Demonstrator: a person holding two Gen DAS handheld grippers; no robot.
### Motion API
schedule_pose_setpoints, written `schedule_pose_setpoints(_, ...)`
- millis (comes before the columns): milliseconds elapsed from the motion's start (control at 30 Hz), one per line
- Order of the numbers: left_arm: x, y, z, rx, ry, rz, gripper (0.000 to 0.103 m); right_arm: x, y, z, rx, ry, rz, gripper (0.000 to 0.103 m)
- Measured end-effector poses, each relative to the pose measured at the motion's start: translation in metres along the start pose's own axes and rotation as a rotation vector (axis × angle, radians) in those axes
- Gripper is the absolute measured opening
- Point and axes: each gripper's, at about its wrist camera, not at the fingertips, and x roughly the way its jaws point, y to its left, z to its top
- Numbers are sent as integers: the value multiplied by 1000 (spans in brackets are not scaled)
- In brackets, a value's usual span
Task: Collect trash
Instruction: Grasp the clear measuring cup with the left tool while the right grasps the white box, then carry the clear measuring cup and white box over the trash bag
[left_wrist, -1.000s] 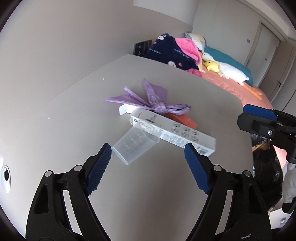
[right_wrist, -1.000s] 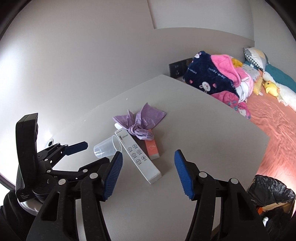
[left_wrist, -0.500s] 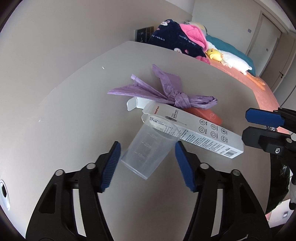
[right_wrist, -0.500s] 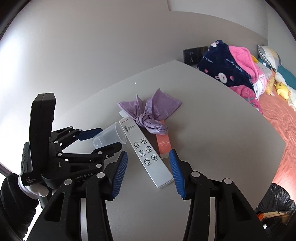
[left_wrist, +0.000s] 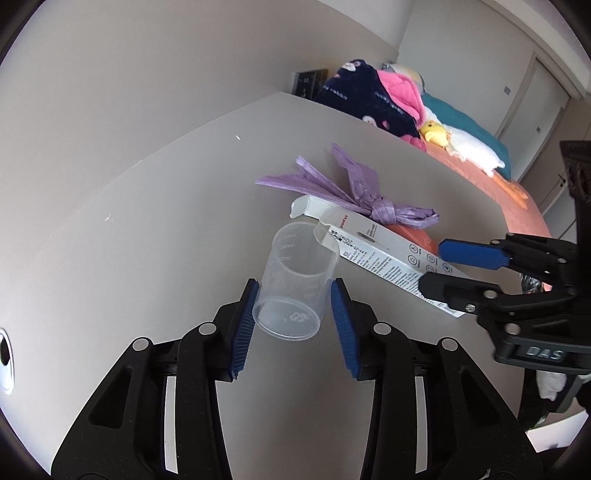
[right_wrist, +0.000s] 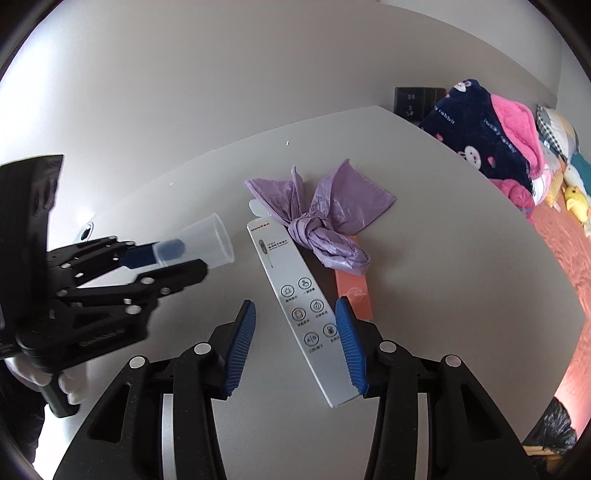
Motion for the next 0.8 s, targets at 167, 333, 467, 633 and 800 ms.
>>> schedule_pose_setpoints(167, -8, 9, 1, -52, -19, -2, 39, 17, 3, 3, -33, 43, -4, 45)
schedule_pose_setpoints(333, -8, 12, 2, -70, -25, 11, 32, 27, 9, 4, -52, 58, 12, 34)
schedule_pose_setpoints(467, -5, 17, 4, -80, -29, 6, 32, 26, 15, 4, -43, 63, 29, 31)
schedule_pose_setpoints(633, -1, 14, 11, -54, -6, 17, 33, 16, 20, 5, -29, 43, 46, 31)
schedule_pose_setpoints(800, 16, 10, 12, -33, 57, 37, 39, 2, 16, 8, 0, 9, 51, 31)
